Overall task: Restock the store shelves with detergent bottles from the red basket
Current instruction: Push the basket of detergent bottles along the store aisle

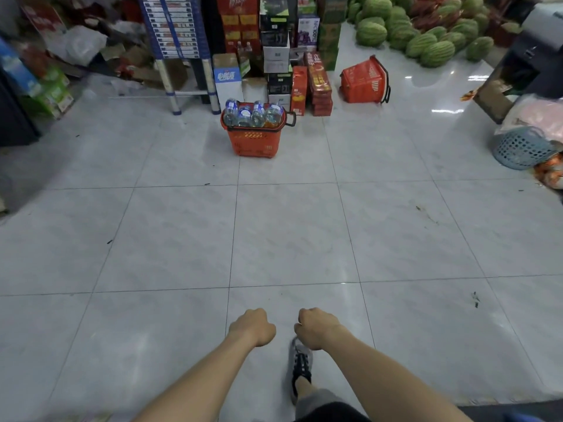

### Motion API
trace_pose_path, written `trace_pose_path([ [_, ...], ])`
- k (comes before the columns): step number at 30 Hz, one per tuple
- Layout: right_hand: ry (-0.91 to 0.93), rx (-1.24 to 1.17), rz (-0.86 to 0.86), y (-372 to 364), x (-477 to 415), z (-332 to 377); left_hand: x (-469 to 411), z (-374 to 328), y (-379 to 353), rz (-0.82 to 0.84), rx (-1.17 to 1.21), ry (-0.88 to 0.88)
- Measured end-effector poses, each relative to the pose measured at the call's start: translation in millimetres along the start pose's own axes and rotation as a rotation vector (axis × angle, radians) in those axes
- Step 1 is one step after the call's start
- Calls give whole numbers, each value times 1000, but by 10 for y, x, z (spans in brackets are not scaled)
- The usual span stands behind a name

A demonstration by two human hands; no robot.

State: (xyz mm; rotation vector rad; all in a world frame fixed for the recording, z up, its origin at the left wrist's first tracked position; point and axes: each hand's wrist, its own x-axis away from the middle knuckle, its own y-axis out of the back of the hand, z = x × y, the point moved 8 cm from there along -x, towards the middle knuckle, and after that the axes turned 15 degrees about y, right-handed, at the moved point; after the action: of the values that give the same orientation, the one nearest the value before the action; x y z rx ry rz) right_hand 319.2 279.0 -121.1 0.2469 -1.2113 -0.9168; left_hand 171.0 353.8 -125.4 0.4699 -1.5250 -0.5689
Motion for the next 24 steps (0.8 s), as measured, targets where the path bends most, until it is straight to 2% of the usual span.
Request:
trace_pose_path([
  [9, 36, 41, 23, 1023, -658, -450, -454, -781, 768, 21, 72, 38],
  [17, 75, 63, 77, 1557, -1385, -381, -1050, -770, 1278, 107, 132, 114],
  [24, 65, 73, 96, 2168, -2241, -124, -1886, -713, 2071, 89, 159, 69],
])
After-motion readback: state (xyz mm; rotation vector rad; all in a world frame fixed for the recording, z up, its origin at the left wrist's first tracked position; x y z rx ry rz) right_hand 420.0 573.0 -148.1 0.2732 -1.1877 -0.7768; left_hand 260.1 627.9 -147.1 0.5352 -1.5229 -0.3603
